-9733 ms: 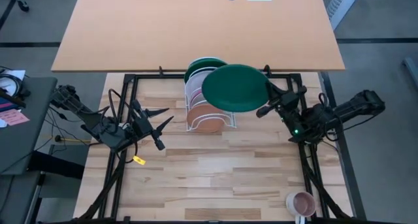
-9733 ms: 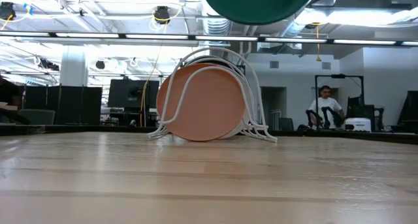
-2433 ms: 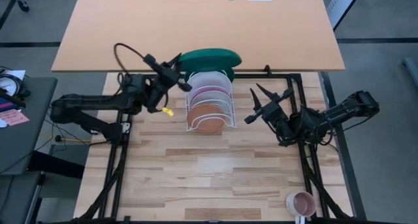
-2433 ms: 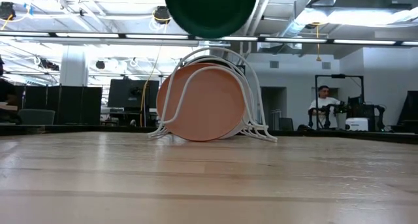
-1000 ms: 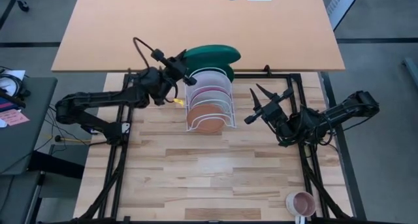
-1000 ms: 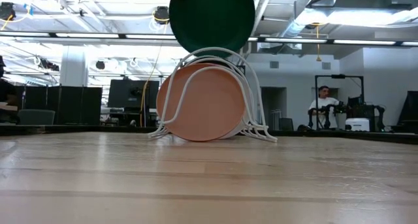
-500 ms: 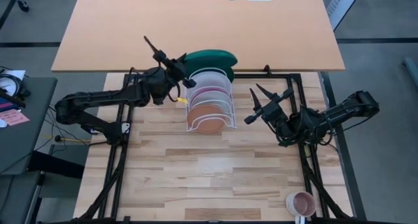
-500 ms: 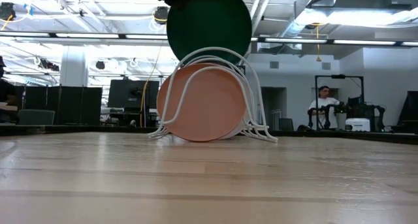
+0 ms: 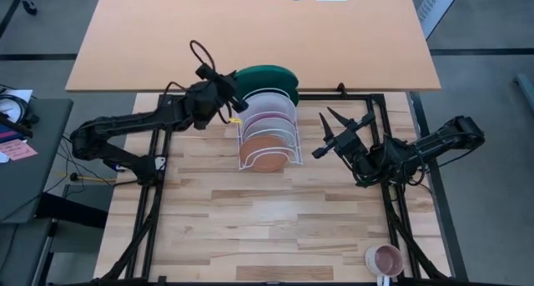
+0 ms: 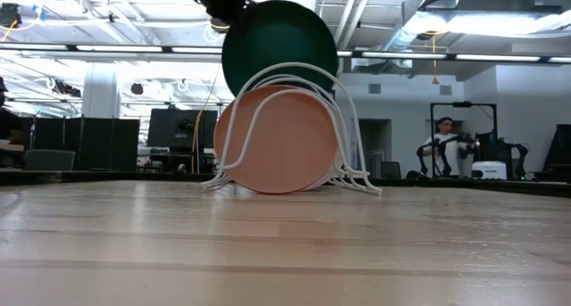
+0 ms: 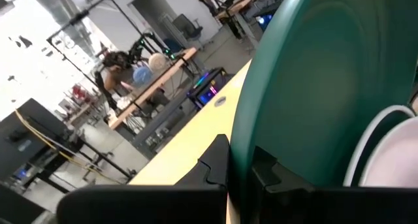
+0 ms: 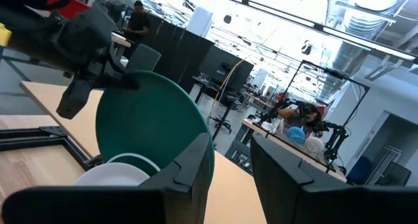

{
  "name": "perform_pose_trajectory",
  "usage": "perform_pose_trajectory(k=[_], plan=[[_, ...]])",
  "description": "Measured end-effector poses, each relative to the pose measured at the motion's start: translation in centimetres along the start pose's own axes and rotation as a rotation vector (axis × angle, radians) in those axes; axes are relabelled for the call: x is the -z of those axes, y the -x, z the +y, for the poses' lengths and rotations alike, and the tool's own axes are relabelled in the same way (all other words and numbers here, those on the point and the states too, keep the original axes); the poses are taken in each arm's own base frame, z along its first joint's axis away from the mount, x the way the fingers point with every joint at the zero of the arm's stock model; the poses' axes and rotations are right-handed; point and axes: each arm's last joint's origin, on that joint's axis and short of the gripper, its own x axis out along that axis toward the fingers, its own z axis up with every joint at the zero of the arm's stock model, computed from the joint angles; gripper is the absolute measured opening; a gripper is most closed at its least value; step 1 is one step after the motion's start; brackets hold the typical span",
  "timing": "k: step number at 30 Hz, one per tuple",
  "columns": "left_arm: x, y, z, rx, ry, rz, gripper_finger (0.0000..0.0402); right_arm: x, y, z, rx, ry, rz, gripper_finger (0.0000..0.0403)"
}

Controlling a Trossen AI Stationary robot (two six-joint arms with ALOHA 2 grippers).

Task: Sort dishes
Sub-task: Put the green plate on the dish rack

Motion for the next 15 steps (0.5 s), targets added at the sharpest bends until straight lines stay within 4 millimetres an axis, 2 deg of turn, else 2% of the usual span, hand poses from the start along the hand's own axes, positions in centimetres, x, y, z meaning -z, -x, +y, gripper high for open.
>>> perform_pose_trajectory(k=[7, 15], plan=[[0.8, -0.9, 0.5, 0.044, 0.051, 0.025, 0.0004, 0.0, 0.0, 0.0, 0.0, -0.007, 0.0, 0.0116], [1.2, -1.0, 0.5, 0.057, 0.061, 0.055, 0.001, 0.0, 0.0, 0.0, 0.0, -0.008, 0.0, 0.0116]])
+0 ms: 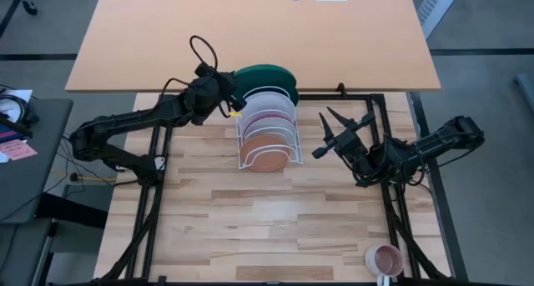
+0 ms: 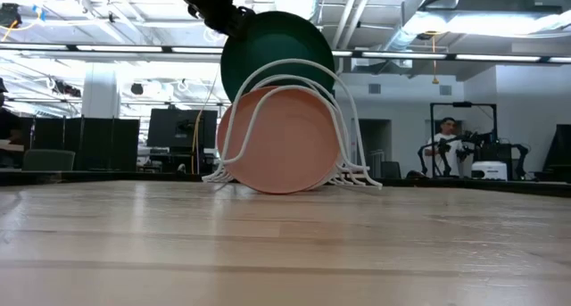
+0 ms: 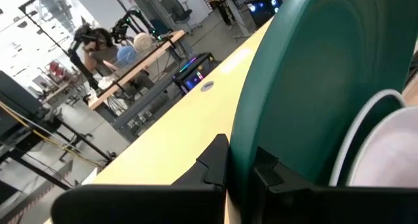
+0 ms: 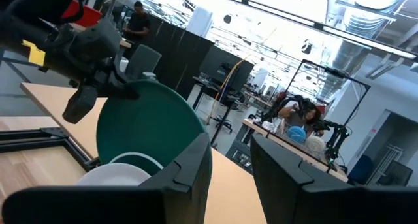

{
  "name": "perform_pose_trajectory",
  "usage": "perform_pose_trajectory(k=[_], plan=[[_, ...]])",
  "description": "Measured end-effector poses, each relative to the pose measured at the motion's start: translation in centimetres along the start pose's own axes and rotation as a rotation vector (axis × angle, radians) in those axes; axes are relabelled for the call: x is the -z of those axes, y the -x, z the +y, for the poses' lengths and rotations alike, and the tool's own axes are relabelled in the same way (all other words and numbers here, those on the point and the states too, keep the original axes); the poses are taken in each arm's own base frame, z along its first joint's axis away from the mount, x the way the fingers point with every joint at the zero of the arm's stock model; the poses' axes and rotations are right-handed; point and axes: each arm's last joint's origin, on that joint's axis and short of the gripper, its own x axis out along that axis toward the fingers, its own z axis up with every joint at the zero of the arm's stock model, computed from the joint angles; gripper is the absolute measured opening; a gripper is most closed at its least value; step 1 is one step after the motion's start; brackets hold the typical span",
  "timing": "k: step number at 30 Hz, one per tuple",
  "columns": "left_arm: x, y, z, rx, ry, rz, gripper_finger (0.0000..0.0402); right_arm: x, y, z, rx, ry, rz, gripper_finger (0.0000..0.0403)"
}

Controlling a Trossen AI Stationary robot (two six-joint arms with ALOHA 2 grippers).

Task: Sort dishes
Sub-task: Put the green plate on the dish rack

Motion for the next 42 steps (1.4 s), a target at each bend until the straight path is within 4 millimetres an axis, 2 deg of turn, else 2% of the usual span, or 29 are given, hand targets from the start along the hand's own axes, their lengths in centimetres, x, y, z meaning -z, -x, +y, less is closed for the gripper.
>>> perform_pose_trajectory(k=[18, 26, 30, 38, 42], plan=[[1.2, 0.1, -0.6, 0.1, 0.063, 0.086, 0.0013, 0.0, 0.0, 0.0, 0.0, 0.0, 0.0, 0.0116], [1.4, 0.0, -0.9, 0.134, 0.093, 0.099, 0.0039, 0.0, 0.0, 0.0, 0.0, 0.0, 0.0, 0.0116], [1.8, -0.5, -1.6, 0.145, 0.076, 0.124, 0.0051, 0.0, 0.0, 0.0, 0.0, 0.001, 0.0, 0.0116], [3.8, -3.5, -5.3, 0.155, -0.016, 0.206, 0.0053, 0.0, 0.0, 0.0, 0.0, 0.002, 0.001, 0.0116], [4.5, -4.4, -6.2, 0.116, -0.052, 0.234, 0.0053, 0.0, 0.0, 0.0, 0.0, 0.006, 0.002, 0.0116]])
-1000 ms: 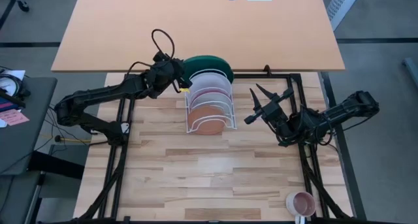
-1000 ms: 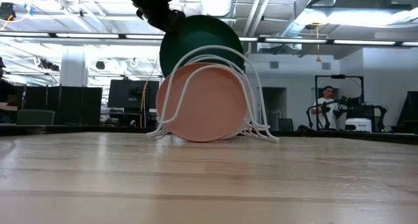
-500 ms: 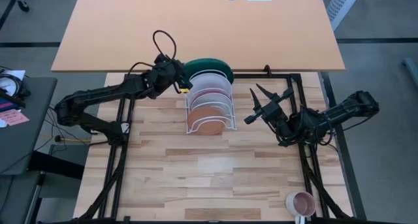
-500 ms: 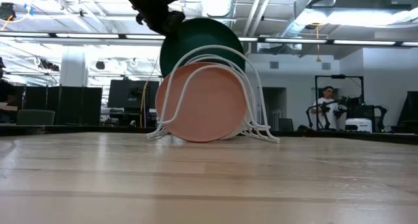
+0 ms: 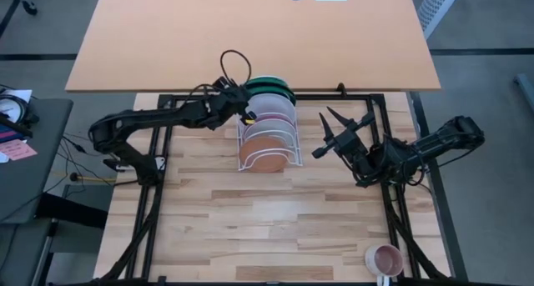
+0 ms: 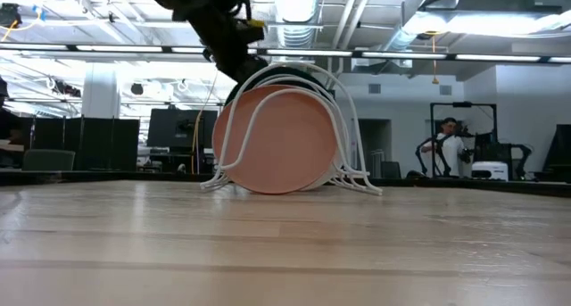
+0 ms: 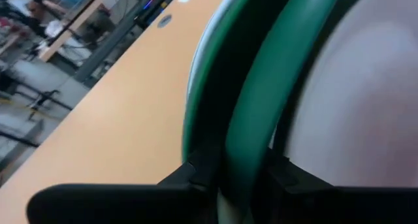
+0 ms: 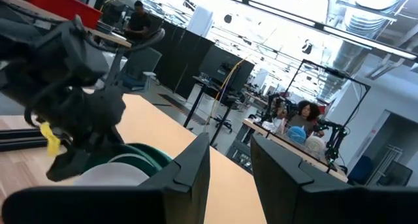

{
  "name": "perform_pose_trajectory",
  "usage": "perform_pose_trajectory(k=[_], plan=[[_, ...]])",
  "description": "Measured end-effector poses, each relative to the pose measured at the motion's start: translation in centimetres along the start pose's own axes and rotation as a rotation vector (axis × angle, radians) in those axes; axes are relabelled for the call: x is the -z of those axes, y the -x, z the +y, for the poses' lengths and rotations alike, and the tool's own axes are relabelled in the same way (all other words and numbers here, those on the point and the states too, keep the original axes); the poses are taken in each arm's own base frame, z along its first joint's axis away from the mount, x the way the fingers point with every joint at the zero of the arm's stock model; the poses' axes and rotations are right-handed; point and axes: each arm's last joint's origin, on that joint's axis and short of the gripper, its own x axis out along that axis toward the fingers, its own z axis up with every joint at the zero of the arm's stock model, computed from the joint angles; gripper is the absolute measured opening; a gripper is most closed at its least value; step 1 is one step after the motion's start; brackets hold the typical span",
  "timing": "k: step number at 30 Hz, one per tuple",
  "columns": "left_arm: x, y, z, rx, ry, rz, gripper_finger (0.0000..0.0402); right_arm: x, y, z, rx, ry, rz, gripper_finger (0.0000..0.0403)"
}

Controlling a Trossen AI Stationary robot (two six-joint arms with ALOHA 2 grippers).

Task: Sort dishes
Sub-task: Put the green plate on the dish rack, then adjust the plates

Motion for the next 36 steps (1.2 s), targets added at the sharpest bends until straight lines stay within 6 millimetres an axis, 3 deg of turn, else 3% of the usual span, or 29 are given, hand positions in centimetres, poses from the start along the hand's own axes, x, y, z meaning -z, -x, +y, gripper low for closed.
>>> perform_pose_trajectory(k=[6, 15, 27, 36], plan=[[0.0, -0.1, -0.1, -0.011, 0.0, 0.002, 0.0053, 0.1, 0.0, 0.1, -0.003, 0.014, 0.002, 0.0116], [-0.7, 1.5, 0.5, 0.017, 0.013, -0.048, 0.0063, 0.1, 0.0, 0.1, -0.004, 0.009, 0.003, 0.0116], [-1.9, 6.7, 3.4, 0.052, 0.088, -0.151, 0.0171, 0.1, 0.0, 0.1, -0.003, 0.006, 0.003, 0.0116], [-1.5, 12.4, 7.1, 0.117, 0.182, -0.241, 0.0185, 0.1, 0.0, 0.1, -0.001, 0.006, 0.007, 0.0116]])
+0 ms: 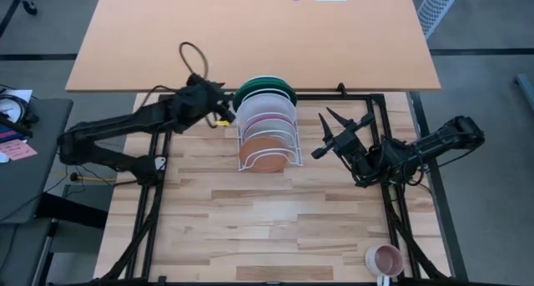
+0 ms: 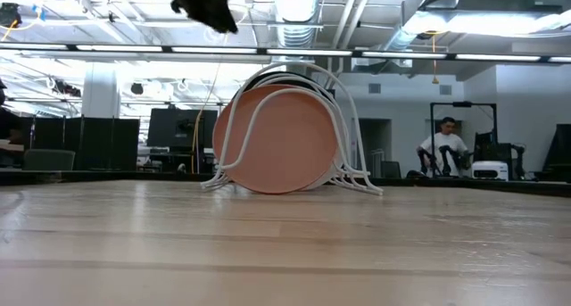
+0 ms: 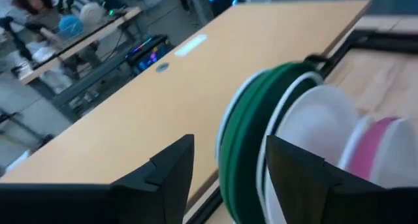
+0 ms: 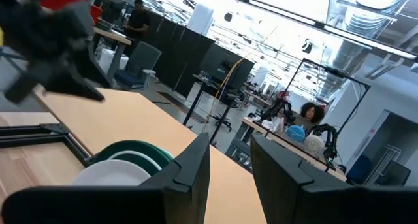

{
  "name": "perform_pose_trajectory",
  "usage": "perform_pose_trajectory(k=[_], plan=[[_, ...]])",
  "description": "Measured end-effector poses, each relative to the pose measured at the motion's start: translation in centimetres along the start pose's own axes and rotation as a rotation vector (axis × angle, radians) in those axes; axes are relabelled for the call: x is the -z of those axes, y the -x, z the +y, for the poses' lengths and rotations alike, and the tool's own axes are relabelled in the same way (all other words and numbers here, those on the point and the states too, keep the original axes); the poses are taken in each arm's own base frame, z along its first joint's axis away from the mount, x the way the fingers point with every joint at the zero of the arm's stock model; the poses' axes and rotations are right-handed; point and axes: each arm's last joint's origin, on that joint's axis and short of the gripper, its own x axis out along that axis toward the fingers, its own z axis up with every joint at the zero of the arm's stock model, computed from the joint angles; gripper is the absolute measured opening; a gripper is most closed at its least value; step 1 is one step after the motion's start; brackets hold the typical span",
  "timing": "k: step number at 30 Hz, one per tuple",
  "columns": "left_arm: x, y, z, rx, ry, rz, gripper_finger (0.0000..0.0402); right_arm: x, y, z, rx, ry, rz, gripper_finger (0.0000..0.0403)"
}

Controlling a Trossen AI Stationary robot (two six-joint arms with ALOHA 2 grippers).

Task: Sort dishes
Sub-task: Adjust the plates

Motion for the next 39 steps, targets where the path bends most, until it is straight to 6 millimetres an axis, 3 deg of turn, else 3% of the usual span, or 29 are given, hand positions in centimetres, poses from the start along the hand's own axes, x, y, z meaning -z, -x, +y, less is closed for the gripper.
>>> perform_pose_trajectory(k=[8, 14, 19, 25, 30, 33, 39], plan=[[-0.4, 5.0, 1.6, 0.201, 0.058, -0.089, 0.0185, 0.0, 0.2, 0.0, 0.01, 0.002, 0.027, 0.0116], [2.2, 5.7, 0.9, 0.422, 0.061, 0.16, 0.0185, 0.1, 0.3, 0.1, 0.014, -0.034, 0.038, 0.0116], [5.2, 5.4, -1.3, 0.583, 0.024, 0.389, 0.0185, 0.1, 0.4, 0.2, 0.006, -0.034, 0.038, 0.0116], [10.5, 4.1, -4.3, 0.553, -0.071, 0.438, 0.0185, 0.2, 0.3, 0.1, 0.011, -0.033, 0.041, 0.0116], [13.1, 2.7, -5.8, 0.433, 0.025, 0.335, 0.0185, 0.2, 0.3, 0.2, 0.01, -0.029, 0.041, 0.0116], [14.4, 2.1, -7.0, 0.465, 0.11, 0.253, 0.0185, 0.2, 0.3, 0.2, 0.01, -0.032, 0.041, 0.0116], [16.3, 1.3, -8.3, 0.419, 0.078, 0.282, 0.0185, 0.2, 0.3, 0.2, 0.01, -0.031, 0.041, 0.0116]])
